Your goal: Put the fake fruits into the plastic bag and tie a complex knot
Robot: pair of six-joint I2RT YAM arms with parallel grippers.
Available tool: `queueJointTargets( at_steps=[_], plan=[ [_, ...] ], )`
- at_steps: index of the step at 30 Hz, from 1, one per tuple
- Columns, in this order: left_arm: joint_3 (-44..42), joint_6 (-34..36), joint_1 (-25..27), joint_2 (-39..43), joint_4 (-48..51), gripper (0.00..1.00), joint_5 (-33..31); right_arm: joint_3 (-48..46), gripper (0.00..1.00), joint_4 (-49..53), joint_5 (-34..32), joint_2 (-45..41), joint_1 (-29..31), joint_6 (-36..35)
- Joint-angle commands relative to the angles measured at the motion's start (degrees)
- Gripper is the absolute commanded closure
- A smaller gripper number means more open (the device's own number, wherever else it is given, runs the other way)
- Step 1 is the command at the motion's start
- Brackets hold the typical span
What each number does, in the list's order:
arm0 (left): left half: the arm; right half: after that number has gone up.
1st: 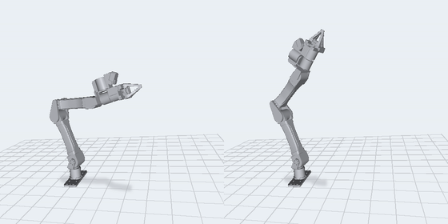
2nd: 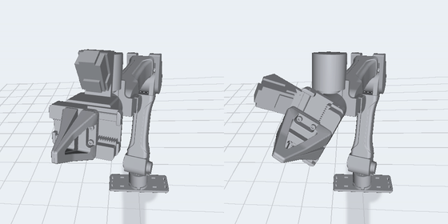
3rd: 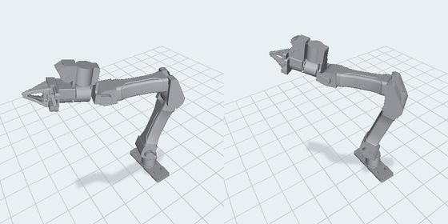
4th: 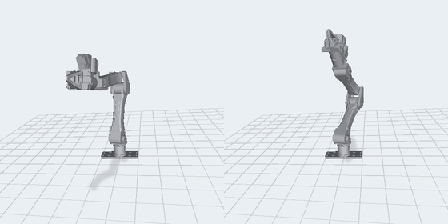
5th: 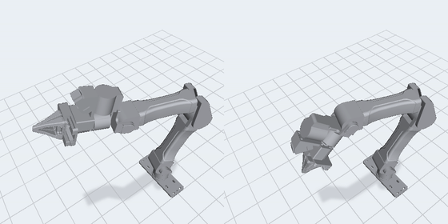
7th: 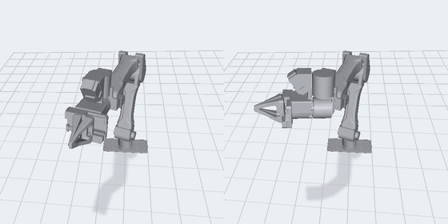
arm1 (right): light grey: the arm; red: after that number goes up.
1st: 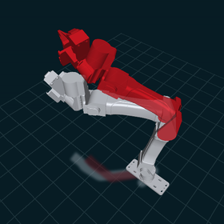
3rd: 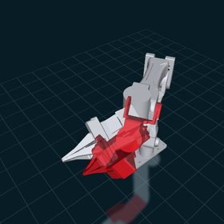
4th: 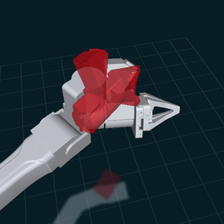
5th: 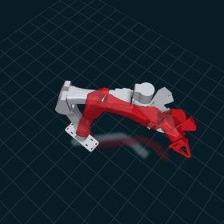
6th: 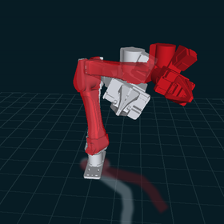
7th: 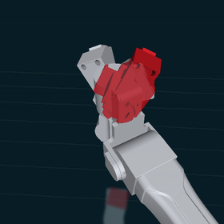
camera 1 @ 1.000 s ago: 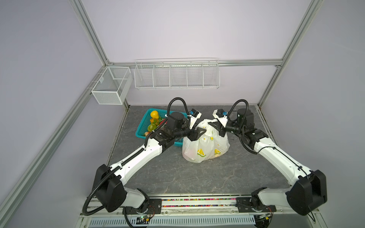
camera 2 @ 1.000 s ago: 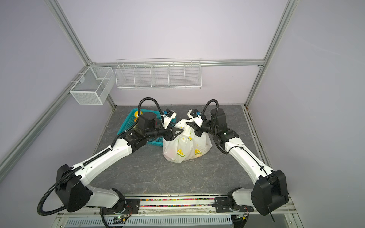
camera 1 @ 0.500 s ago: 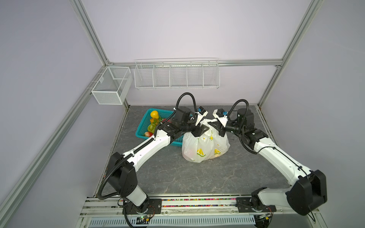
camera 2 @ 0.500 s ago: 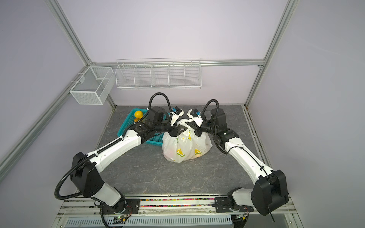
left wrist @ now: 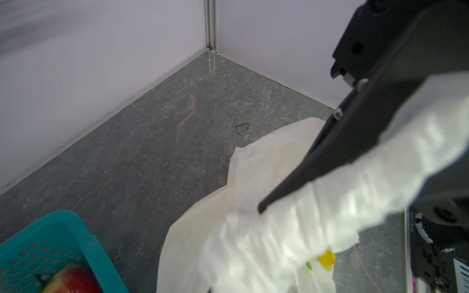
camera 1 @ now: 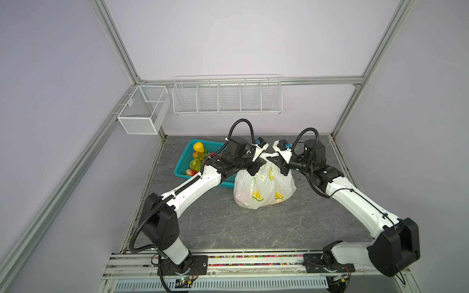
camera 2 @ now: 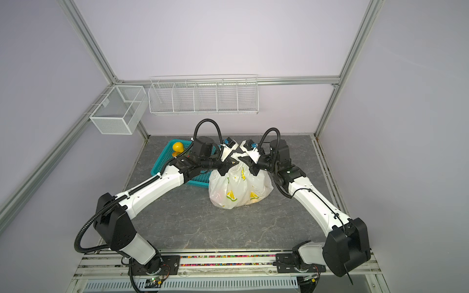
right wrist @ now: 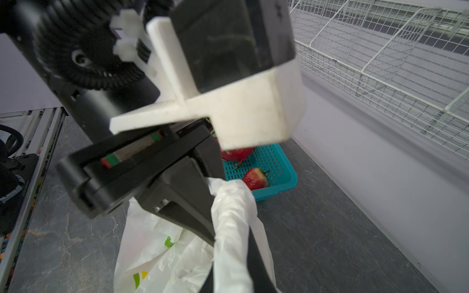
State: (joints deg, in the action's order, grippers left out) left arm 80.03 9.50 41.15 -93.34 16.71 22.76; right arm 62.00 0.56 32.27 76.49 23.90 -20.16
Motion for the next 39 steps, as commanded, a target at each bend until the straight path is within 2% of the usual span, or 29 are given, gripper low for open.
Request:
queueJointTargets(
  at_steps=[1, 9, 16, 18, 23, 28, 30, 35, 37, 39],
  plan=[
    [1.19, 1.86, -0.1, 1.21, 1.01, 1.0, -0.12, -0.38, 0.88, 0.74, -1.3, -0.41, 0.36, -1.18],
    [0.14, 5.37, -0.5, 2.77, 2.55, 1.0, 0.06, 0.65, 0.75, 5.07, -4.34, -1.29, 0.34, -3.55],
    [-0.2, 9.4, -0.72, 3.55, 4.53, 1.0, 0.59, 2.52, 0.49, 12.33, -1.76, -1.01, -0.05, -9.22],
    [0.03, 10.71, -0.72, 3.56, 5.45, 1.0, 1.16, 3.4, 0.45, 14.52, -1.42, -0.23, -0.16, -10.86],
    [0.33, 12.79, -0.72, 3.67, 7.1, 1.0, 2.17, 5.58, 0.41, 16.56, -1.86, 2.23, -0.29, -12.33],
    [0.47, 13.2, -0.72, 3.78, 7.46, 1.0, 2.02, 7.3, 0.45, 17.2, -0.45, 4.76, -0.13, -12.54],
    [0.64, 13.1, -0.72, 3.71, 7.42, 1.0, 1.97, 7.36, 0.53, 16.73, -0.11, 5.33, -0.01, -11.91],
    [0.26, 12.2, -0.72, 3.86, 6.63, 1.0, 0.67, 6.42, 0.79, 13.21, 1.08, 5.4, 0.27, -8.05],
    [-0.2, 11.27, -0.71, 4.17, 5.64, 1.0, -0.2, 5.56, 0.85, 11.37, 0.88, 5.18, 0.33, -5.97],
    [-0.95, 10.35, -0.72, 4.68, 4.91, 0.93, -1.18, 4.87, 0.89, 10.03, 0.46, 4.92, 0.4, -3.84]
  ],
)
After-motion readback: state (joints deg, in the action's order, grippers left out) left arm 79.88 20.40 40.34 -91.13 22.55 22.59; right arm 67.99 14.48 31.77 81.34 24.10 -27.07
